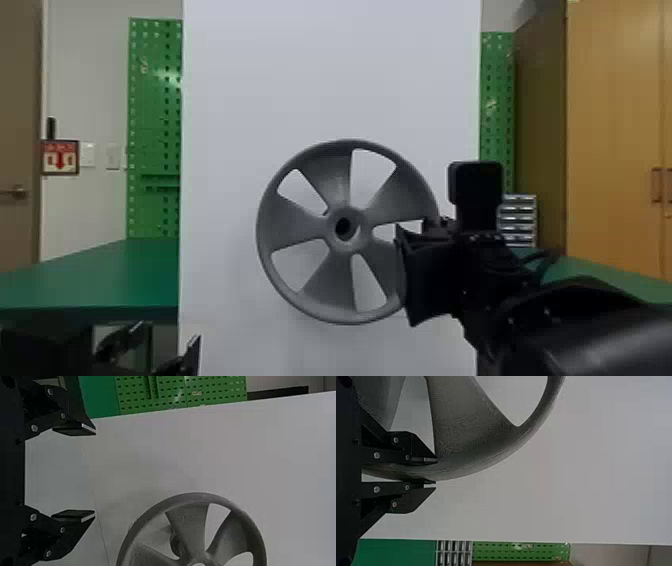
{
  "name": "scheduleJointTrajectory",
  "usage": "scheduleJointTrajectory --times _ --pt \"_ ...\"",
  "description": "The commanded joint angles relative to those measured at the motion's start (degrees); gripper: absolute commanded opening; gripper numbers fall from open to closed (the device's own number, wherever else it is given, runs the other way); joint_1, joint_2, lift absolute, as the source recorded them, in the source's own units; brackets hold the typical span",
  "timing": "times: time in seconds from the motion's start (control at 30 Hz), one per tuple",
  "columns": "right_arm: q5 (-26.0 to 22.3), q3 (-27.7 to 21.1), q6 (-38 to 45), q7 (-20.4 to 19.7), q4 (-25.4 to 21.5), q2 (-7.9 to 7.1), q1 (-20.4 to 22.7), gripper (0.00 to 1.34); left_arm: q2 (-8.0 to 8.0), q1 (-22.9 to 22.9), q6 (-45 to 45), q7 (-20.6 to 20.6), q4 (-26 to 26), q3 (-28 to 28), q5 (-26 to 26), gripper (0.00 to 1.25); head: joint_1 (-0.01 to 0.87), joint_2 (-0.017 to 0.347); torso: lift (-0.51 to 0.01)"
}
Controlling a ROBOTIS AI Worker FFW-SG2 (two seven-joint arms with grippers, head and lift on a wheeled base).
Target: Hold the wheel and insert it
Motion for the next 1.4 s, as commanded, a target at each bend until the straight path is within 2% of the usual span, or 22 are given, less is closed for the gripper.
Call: scheduleJointTrajectory --times 0.0,1.37 --pt "0.11 -0.12 -0.61 0.23 0.87 0.00 -0.27 0.15 0.03 -0.01 0.00 0.00 0.00 -0.08 -0.02 0.74 0.000 0.000 -0.499" --pt "0.38 0.85 -1.58 0.23 6.93 0.22 -4.05 0.15 0.12 -0.37 0.00 0.00 0.00 -0.52 -0.46 0.74 0.000 0.000 -0.499"
